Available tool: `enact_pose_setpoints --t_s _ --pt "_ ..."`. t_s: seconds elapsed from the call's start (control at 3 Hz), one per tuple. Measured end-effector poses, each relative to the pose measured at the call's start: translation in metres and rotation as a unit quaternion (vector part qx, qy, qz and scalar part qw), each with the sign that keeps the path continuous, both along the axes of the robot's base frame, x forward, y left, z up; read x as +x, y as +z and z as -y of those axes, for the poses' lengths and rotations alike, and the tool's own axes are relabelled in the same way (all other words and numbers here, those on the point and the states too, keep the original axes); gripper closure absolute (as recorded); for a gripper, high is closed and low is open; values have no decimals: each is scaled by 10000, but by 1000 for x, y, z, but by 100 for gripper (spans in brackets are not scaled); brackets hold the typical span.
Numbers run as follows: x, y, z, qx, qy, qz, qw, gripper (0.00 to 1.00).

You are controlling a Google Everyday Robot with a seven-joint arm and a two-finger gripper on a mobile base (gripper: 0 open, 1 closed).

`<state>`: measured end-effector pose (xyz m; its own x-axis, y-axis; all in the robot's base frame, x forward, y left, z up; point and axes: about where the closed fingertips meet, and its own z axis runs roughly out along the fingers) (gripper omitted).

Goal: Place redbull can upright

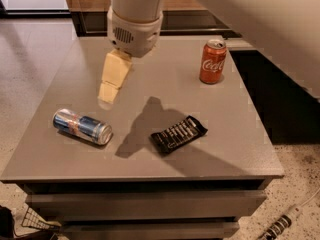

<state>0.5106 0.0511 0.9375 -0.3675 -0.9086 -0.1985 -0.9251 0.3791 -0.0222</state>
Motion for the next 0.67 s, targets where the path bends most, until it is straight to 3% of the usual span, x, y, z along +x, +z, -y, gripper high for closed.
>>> enact_pose_setpoints --t_s 0.67 --pt "8 -29 -63 -170 -147 -444 9988 0"
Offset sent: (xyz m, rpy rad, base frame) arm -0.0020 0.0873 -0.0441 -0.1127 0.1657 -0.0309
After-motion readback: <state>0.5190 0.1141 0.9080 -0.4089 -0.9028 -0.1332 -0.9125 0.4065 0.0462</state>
